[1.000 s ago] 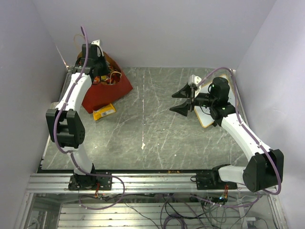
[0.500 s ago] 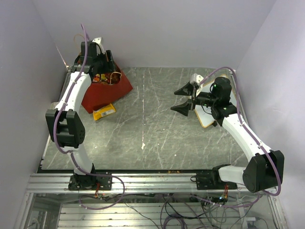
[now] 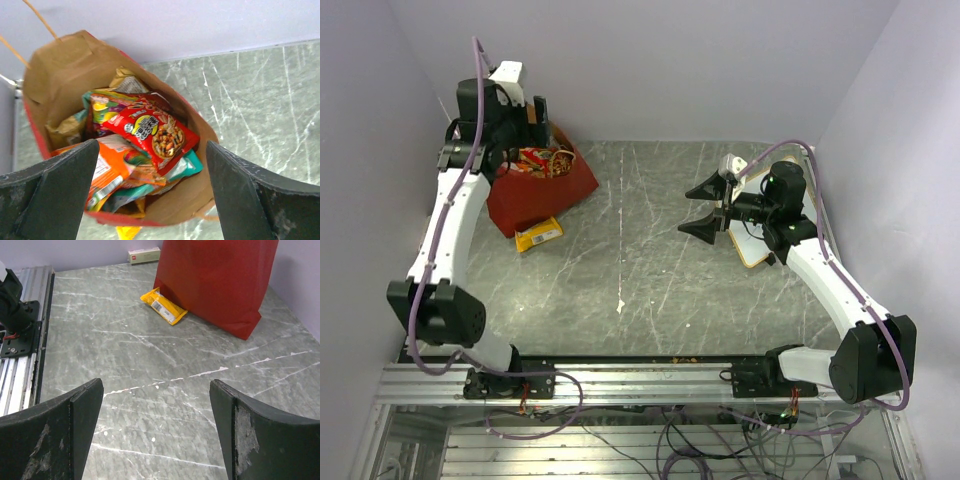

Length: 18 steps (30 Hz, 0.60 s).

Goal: Place the snacks into the paper bag
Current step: Place the snack in the paper bag, then pick up the snack from the center of the board.

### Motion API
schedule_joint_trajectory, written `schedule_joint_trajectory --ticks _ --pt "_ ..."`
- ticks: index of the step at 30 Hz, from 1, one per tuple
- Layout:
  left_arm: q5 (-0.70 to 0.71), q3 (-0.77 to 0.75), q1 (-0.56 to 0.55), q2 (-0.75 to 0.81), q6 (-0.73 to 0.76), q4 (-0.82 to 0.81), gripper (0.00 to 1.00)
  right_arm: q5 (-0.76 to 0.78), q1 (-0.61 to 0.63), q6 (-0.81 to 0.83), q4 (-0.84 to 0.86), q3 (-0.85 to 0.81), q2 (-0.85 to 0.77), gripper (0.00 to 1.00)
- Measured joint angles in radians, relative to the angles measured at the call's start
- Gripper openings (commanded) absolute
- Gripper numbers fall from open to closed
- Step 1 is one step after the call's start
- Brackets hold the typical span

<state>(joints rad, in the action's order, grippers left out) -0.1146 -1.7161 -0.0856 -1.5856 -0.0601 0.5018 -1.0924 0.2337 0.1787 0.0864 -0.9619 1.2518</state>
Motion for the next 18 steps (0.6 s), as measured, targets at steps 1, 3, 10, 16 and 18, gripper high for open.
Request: schedule_joint_trajectory --ticks 1,3,10,16,18 --pt "0.006 0.010 0.000 0.026 0.024 0.001 0.99 0.000 0.000 0.000 0.000 0.000 0.000 0.90" --pt "0.016 0.034 0.000 0.072 0.072 0.003 1.00 0.000 0.000 0.000 0.000 0.000 0.000 0.92" --pt "0.066 0.209 0.002 0.245 0.225 0.024 0.99 0.007 0.000 0.010 -0.012 -0.003 0.011 0.98" --pt "0.092 0.341 0.003 0.392 0.309 0.058 0.99 0.035 -0.001 0.037 -0.067 -0.021 0.066 1.00" --pt "0.093 0.368 0.003 0.428 0.323 0.070 0.99 0.043 -0.001 0.045 -0.085 -0.036 0.079 1.00"
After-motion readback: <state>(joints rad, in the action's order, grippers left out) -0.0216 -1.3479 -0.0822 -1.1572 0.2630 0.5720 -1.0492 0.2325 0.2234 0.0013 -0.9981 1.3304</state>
